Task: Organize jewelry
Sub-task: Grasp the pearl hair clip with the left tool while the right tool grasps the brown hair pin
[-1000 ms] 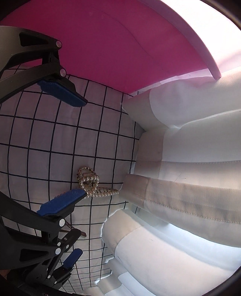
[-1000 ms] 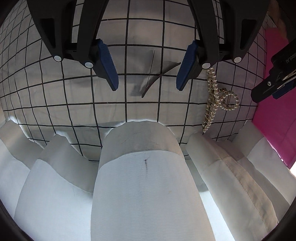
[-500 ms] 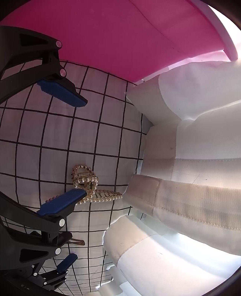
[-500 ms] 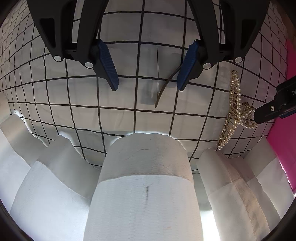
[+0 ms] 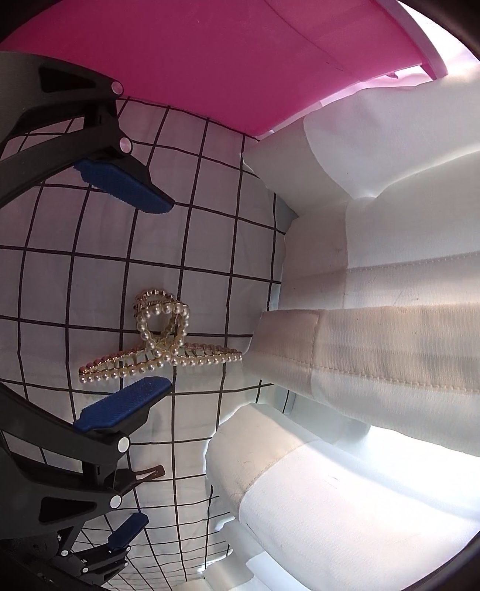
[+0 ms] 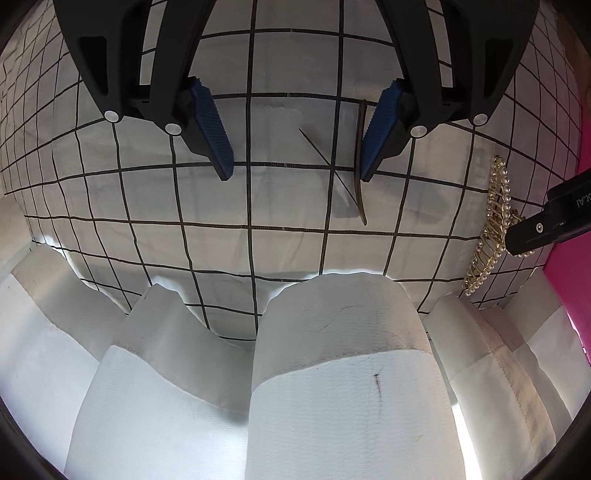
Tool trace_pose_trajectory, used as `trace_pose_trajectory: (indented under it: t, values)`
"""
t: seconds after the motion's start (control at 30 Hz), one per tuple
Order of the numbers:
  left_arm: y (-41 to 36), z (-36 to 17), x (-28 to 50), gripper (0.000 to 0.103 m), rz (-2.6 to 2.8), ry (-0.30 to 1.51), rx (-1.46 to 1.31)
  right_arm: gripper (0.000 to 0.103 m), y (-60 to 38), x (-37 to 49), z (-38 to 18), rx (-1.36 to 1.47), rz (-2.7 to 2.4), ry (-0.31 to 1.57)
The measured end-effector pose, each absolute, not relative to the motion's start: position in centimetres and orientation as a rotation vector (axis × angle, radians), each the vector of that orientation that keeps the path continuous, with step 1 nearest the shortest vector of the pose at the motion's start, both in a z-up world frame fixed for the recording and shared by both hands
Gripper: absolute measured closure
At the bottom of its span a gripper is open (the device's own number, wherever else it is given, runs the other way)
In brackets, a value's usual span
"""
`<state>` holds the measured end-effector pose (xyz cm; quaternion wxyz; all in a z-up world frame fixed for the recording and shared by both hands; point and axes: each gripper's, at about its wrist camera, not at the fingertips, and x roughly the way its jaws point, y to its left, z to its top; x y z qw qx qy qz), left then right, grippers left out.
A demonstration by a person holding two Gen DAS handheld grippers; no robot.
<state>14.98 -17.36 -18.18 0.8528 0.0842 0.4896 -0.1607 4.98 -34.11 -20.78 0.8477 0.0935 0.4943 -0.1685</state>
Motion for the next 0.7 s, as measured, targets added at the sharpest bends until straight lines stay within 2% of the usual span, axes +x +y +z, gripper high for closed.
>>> trace_pose_trajectory:
  t: [0.3,0.4,0.57,0.63,0.7]
  values:
    - [-19.5,-21.1,16.2,0.014,-0.321,1.079,0.249,0.035,-34.2,4.2,-20.9,0.196,-0.361,1.033]
    - [-19.4,-21.8,16.2,0.007,-0.308,1.08,0.237,0.035,-34.2,3.9,-21.0,0.193,-0.358,1.029]
    - [-19.0,-22.0,16.4,0.007,-0.324,1.091,0.196,0.037,-33.8,3.5,-21.0,0.191,-0.346,1.029]
    - [-19.5,-21.8,16.3,0.016,-0.34,1.086,0.2,0.044,-33.4,3.4,-21.0,0.185,-0.332,1.027]
    - [-19.3,-21.1,15.6,0.028,-0.367,1.075,0.21,0.06,-32.4,3.3,-21.0,0.158,-0.308,1.022]
